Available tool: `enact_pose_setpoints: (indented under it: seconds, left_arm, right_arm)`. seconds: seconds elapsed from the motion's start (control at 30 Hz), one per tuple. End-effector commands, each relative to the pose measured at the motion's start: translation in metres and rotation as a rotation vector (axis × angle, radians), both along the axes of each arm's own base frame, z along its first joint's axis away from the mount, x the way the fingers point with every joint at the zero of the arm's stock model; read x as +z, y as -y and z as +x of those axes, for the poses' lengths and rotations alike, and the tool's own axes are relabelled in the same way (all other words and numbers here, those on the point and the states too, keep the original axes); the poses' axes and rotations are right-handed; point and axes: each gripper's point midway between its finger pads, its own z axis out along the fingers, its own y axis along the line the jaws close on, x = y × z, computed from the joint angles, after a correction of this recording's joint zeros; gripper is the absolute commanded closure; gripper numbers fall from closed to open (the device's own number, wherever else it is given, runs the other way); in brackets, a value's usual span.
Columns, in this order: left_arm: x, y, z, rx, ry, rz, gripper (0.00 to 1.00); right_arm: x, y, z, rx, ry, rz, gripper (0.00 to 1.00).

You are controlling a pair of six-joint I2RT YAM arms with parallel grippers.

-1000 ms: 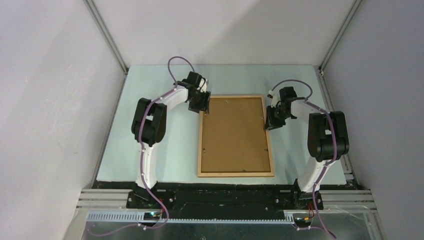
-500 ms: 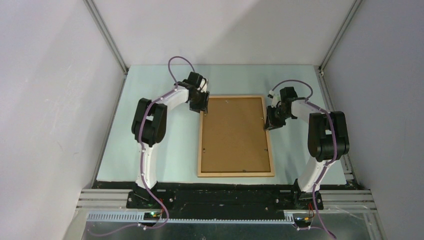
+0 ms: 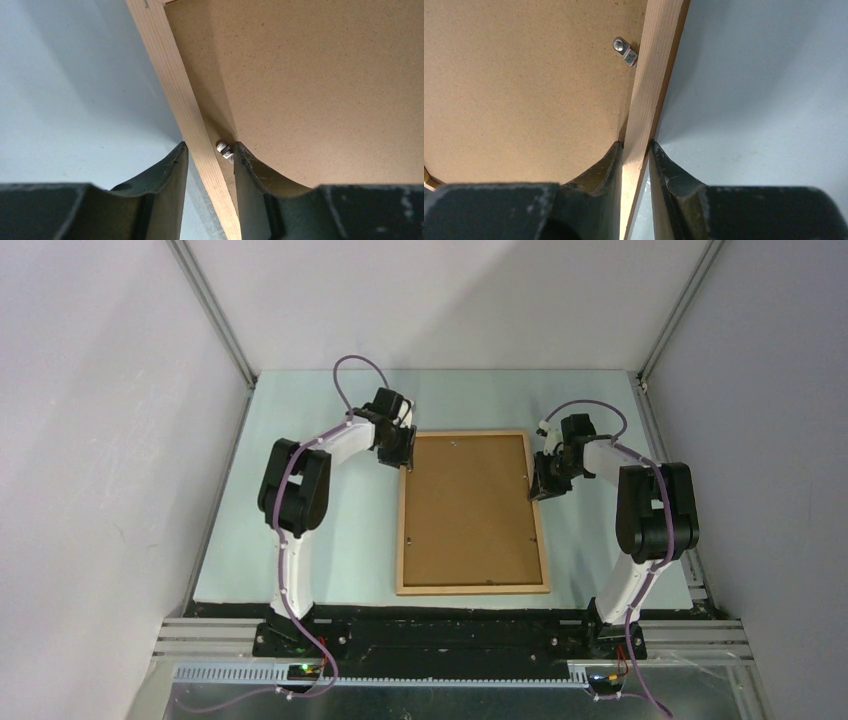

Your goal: Put the photo into the frame

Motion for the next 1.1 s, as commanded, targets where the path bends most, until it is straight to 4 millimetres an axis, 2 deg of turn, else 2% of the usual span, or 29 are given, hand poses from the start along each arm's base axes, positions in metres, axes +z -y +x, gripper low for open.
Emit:
enact_pose_setpoints:
  seconds: [0.0, 0.87, 0.97, 1.07]
  left_arm:
    - [0.011, -0.008, -0.009, -0.018, 0.010, 0.027, 0.59]
    - [0.018, -0.014, -0.019, -0.039, 0.015, 0.027, 0.70]
    - [0.020, -0.016, -0.020, -0.040, 0.015, 0.018, 0.70]
    - [0.021, -0.017, -0.020, -0.039, 0.012, 0.007, 0.65]
  right_arm:
    - [0.000, 0.012, -0.004, -0.002, 0.003, -0.040, 0.95]
    - [-0.002, 0.014, -0.002, -0.018, 0.002, -0.051, 0.96]
    - [-0.002, 0.015, -0.001, -0.023, 0.004, -0.052, 0.97]
    - [-0.003, 0.015, 0.000, -0.025, 0.003, -0.049, 0.97]
